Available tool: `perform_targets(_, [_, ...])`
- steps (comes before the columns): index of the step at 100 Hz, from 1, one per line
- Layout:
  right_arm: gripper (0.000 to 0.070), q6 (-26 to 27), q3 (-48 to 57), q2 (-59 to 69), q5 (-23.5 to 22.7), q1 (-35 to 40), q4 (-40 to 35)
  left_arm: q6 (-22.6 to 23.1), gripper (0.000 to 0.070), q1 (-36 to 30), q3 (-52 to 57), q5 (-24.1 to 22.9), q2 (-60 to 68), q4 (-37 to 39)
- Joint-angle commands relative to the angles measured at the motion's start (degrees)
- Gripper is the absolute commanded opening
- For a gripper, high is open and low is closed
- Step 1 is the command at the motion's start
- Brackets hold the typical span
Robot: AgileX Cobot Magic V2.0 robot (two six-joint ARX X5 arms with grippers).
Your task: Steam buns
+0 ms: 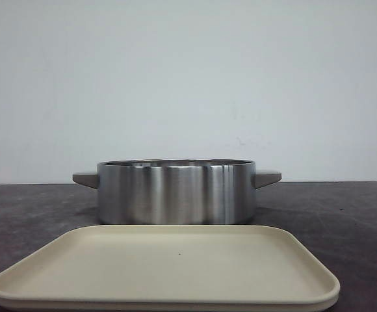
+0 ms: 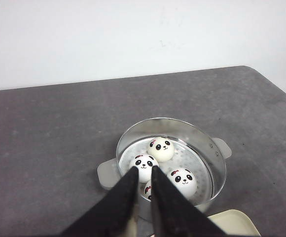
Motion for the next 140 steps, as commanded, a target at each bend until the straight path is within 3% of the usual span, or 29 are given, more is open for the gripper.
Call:
perform_targets(1, [0.0015, -3.28, -5.22, -5.31, -1.88, -2.82, 0.24, 0.94, 0.0000, -0.31, 0.68, 0.02, 0.35, 0.52])
perform_targets(20, [0.0015, -11.39, -15.82, -23.17, -2.93, -15.56, -5.77, 0.94, 0.0000, -0.31, 0.68, 0.00, 0.35, 0.52])
perform_targets(39, [0.0015, -9.86, -23.21, -34.12, -5.44, -29.24, -7.28, 0.96, 0.0000, -0.33, 0.68, 0.00, 0.35, 0.50])
perform_targets(53, [0.0015, -8.57, -26.93, -37.59, -5.46, -35.30, -7.69, 0.94, 0.0000, -0.33, 0.68, 0.02, 0.35, 0.52])
perform_targets(81, [0.0015, -7.50, -27.52, -42.34, -7.78, -37.27, -26.16, 0.94, 0.0000, -0.33, 0.70, 0.02, 0.35, 0.52])
perform_targets(140, [0.0015, -7.50, -27.52, -42.34, -12.70, -37.16, -24.81, 0.94, 0.0000, -0.33, 0.70, 0.02, 0.31, 0.57])
